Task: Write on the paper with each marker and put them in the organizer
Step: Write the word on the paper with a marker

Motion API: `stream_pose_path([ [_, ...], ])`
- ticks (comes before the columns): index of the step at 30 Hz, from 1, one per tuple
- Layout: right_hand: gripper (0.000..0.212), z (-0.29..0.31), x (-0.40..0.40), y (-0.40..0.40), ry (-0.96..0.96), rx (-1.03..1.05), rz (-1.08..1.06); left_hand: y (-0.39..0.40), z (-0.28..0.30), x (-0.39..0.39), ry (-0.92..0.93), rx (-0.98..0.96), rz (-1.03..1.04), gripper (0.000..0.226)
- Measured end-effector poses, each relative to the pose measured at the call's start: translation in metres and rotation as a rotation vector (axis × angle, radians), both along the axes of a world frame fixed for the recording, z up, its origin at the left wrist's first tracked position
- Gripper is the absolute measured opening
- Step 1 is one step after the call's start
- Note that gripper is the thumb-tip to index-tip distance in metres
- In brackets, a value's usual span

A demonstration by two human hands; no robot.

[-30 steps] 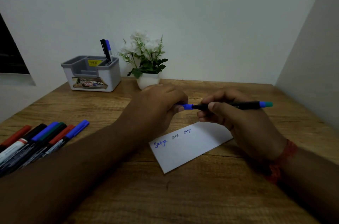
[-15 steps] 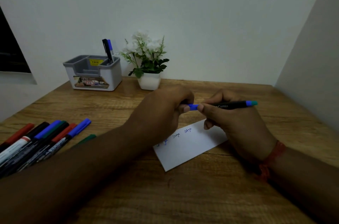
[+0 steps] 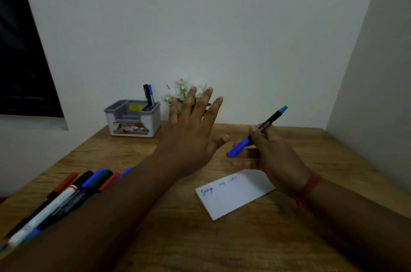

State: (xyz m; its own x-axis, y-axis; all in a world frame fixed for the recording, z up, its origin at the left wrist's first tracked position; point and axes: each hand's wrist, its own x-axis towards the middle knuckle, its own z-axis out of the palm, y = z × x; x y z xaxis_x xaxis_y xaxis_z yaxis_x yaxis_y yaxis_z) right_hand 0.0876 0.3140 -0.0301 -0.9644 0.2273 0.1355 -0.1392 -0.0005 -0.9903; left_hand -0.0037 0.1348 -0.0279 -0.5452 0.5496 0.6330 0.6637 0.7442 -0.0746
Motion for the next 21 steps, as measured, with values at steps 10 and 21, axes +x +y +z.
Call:
stream_pose_path([
  [10,0.022,0.020,-0.042,-0.044,-0.087,0.460,0.131,-0.084,0.023,-0.038,-0.087,0.006,0.322,0.087],
  [21,0.020,0.107,-0.152,-0.124,0.201,1.294,-0.161,-0.187,-0.011,-0.077,-0.026,-0.093,0.445,0.085],
])
